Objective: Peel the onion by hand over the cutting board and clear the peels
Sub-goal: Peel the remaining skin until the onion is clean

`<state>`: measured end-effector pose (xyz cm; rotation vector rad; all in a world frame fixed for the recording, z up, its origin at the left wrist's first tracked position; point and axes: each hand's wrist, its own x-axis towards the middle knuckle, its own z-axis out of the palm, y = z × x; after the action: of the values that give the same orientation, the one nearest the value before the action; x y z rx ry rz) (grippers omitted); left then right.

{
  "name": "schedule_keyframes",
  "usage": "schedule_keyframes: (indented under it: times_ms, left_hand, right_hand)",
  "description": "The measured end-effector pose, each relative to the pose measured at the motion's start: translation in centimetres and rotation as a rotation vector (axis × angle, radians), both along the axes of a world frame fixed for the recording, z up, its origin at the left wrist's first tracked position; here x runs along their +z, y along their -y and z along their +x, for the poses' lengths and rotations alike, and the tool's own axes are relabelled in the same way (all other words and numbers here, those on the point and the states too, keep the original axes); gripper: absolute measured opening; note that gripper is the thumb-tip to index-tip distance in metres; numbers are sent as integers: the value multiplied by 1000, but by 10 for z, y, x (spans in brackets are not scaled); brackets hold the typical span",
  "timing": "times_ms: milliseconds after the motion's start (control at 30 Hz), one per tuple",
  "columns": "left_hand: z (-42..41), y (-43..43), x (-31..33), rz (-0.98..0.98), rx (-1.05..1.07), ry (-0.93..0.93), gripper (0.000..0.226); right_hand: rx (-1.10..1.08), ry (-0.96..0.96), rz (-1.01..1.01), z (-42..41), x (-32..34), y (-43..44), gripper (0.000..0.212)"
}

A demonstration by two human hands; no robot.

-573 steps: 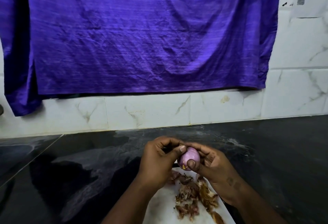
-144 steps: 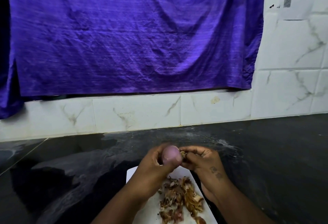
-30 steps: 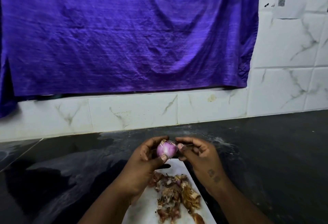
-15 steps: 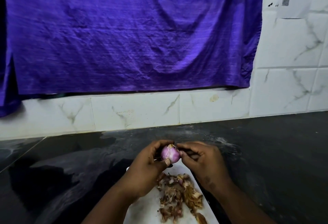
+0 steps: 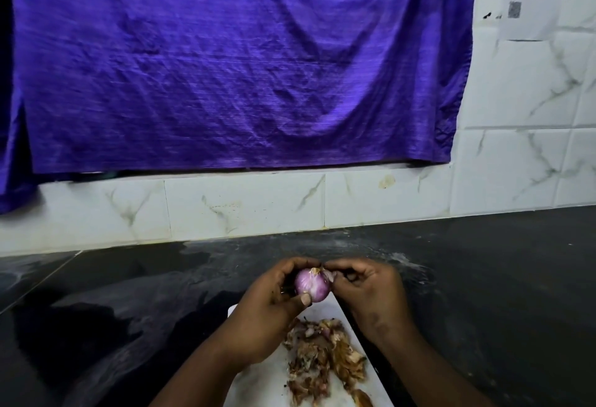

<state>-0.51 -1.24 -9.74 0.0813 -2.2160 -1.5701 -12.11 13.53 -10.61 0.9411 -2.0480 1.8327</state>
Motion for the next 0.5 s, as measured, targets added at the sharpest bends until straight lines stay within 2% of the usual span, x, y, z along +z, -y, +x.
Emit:
schedule_keyframes:
  times_ms: [33,100,267,400,500]
  left_hand:
    - [0,0,0,1,-6,2,41]
    - [0,1,0,-6,-20,14,40]
    - [1,4,-1,20,-96,58,37]
    - [-3,1,1,273,-51,29,24]
    - [-7,2,0,429,12,3,23]
  right_hand:
    - [58,127,-55,-1,1,0,33]
    - [128,239,-113,-3,2,-1,35]
    - [181,225,-93,-1,7,-5,39]
    - [263,335,-190,-1,8,-5,37]
    - [310,374,-194,3,6,-3,34]
